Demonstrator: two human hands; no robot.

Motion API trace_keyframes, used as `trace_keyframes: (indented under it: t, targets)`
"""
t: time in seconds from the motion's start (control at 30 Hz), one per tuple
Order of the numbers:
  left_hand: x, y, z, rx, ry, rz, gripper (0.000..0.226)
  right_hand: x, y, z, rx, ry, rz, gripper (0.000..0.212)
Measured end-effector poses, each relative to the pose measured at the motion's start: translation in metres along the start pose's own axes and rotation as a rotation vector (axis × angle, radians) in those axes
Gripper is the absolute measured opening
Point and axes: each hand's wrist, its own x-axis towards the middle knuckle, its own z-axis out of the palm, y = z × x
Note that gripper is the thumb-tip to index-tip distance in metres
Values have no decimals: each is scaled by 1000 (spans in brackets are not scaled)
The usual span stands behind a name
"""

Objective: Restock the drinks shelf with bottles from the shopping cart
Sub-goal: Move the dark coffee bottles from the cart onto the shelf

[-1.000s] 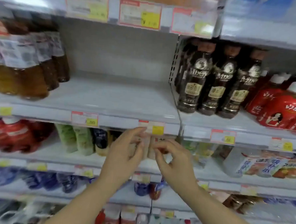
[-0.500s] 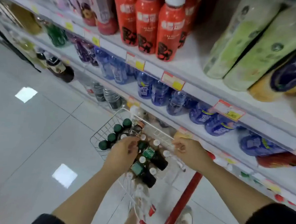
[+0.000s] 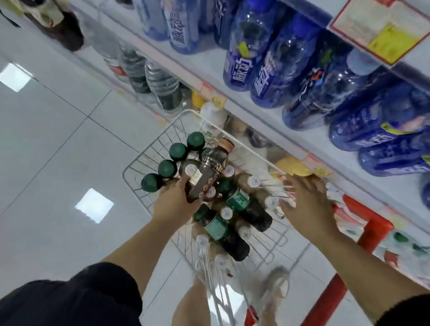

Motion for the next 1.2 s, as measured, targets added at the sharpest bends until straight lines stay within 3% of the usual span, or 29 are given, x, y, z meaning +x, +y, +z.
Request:
trace_keyframes:
  t: [0.1, 0.2, 0.33, 0.47, 0.6, 0.8, 0.97, 1.2]
  targets:
    - [2, 6, 2, -10, 47, -32, 56, -2, 1, 0, 13, -12, -12, 64]
    - [-11, 22, -9, -289, -6, -62, 47, -4, 0, -10, 81, -86, 0, 59]
    - [-57, 46, -33, -588, -80, -43, 38, -20, -15, -38, 558, -193, 55, 45]
    - [-115, 82, -52, -493, -36, 164, 60, -58, -27, -85, 1068, -223, 183, 40]
    - [-169, 135, -68, -297, 101, 471, 62, -106, -14, -149, 1404, -138, 309, 37]
    - [-244, 223, -79, -81, 306, 860, 65, -192, 41, -228, 1564, 198, 213, 26]
    - [-302, 299, -75, -69, 547, 1178, 64, -267, 93, -284, 1637, 533, 81, 63]
    - [-375, 421, -64, -120, 758, 1597, 58, -360, 178, -346, 1605, 1031, -175, 55]
